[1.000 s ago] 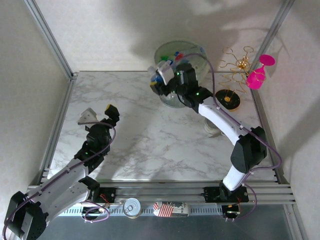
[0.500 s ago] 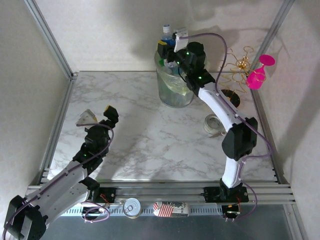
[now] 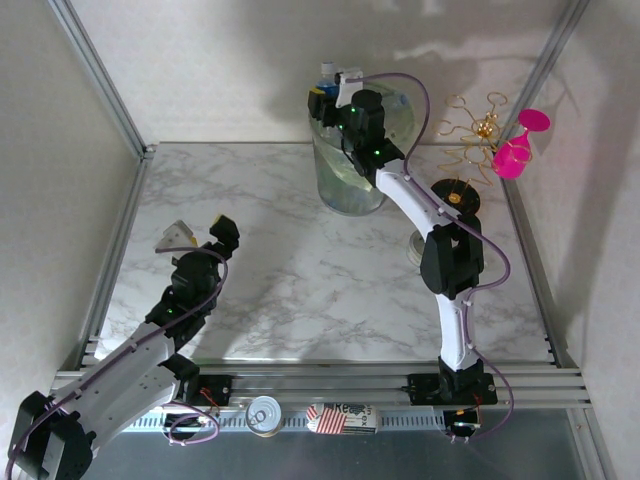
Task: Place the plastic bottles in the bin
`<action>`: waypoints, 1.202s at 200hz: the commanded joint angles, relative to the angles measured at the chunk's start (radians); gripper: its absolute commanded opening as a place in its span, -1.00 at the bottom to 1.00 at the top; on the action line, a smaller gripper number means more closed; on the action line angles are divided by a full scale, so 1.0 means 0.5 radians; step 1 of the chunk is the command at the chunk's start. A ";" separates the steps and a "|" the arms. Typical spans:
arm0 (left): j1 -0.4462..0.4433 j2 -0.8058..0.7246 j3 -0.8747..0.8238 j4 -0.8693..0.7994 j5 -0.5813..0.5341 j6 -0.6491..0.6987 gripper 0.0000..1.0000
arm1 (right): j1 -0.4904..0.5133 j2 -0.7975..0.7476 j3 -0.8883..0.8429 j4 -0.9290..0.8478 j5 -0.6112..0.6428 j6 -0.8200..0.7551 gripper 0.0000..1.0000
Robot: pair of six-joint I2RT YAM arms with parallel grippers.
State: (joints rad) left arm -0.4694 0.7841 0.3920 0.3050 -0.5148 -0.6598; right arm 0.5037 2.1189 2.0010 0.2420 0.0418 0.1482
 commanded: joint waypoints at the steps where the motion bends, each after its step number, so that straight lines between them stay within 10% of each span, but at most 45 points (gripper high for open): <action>1: 0.018 -0.018 -0.018 -0.027 0.026 -0.028 0.99 | 0.009 -0.011 0.038 0.078 0.063 0.053 0.34; 48: 0.020 0.021 -0.020 0.016 0.043 -0.040 0.99 | 0.008 -0.097 -0.040 0.145 0.163 0.023 0.67; 152: 0.021 0.039 0.011 0.014 0.027 -0.014 0.99 | 0.011 -0.248 -0.102 0.119 0.257 -0.146 0.72; 240: 0.119 0.098 0.057 0.034 -0.103 0.190 0.99 | 0.022 -1.169 -1.153 0.154 0.053 -0.321 0.97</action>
State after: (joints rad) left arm -0.4358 0.8169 0.3916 0.3103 -0.5259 -0.6174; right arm 0.5087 1.6608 1.5589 0.3031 0.1043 0.0204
